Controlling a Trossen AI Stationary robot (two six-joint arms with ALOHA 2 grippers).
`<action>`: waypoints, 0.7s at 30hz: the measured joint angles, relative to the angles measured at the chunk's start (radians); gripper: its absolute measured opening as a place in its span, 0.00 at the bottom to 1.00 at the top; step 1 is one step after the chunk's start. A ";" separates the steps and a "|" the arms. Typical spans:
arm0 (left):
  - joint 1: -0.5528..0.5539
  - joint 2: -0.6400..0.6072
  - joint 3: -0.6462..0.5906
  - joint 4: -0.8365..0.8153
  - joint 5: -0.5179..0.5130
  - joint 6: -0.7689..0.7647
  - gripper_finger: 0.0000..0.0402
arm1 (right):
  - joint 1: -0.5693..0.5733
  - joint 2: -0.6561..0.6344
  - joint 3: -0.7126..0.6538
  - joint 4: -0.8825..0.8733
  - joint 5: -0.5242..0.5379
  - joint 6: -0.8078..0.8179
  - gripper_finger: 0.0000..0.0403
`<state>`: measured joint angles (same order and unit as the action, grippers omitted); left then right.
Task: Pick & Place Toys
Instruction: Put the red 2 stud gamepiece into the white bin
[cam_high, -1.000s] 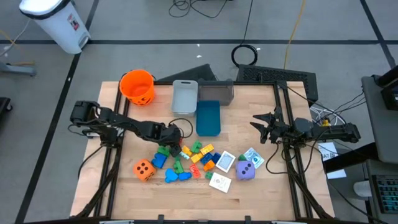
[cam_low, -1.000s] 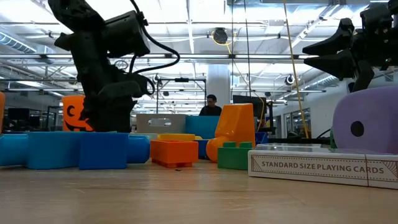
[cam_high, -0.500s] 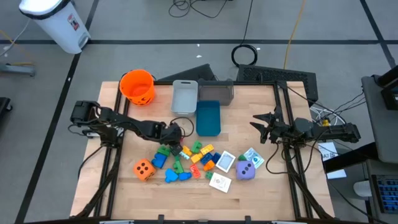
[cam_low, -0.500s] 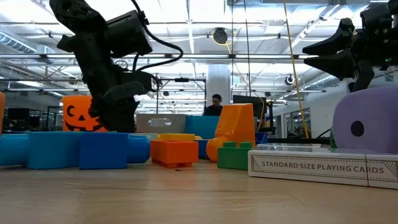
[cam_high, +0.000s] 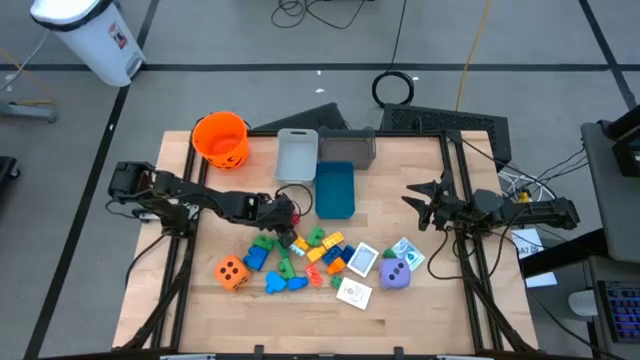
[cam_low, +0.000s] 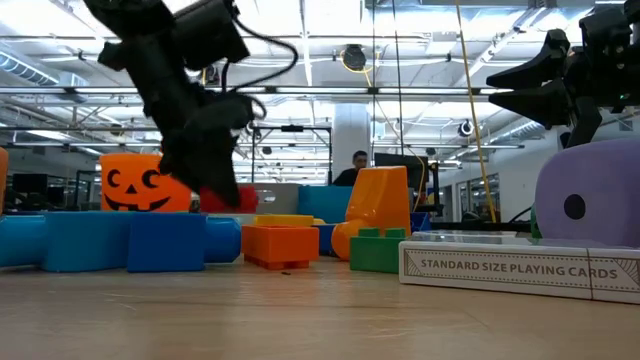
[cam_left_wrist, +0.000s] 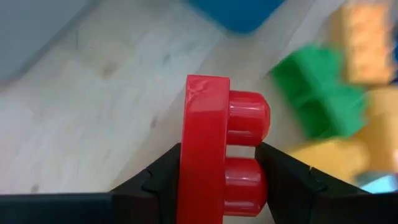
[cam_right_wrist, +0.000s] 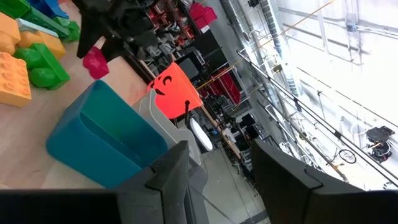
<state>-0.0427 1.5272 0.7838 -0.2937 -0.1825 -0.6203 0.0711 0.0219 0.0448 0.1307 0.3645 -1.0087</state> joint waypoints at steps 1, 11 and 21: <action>0.004 -0.008 0.017 -0.022 -0.002 0.010 0.44 | 0.000 0.000 0.000 0.000 0.000 0.001 0.42; 0.087 -0.072 0.198 -0.203 -0.129 0.103 0.49 | 0.000 0.014 0.000 -0.003 0.000 0.001 0.42; 0.337 -0.066 0.274 -0.058 -0.162 0.143 0.43 | 0.000 0.019 0.000 0.000 0.000 0.001 0.42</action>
<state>0.2947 1.4616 1.0576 -0.3520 -0.3448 -0.4777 0.0711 0.0410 0.0449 0.1310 0.3645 -1.0080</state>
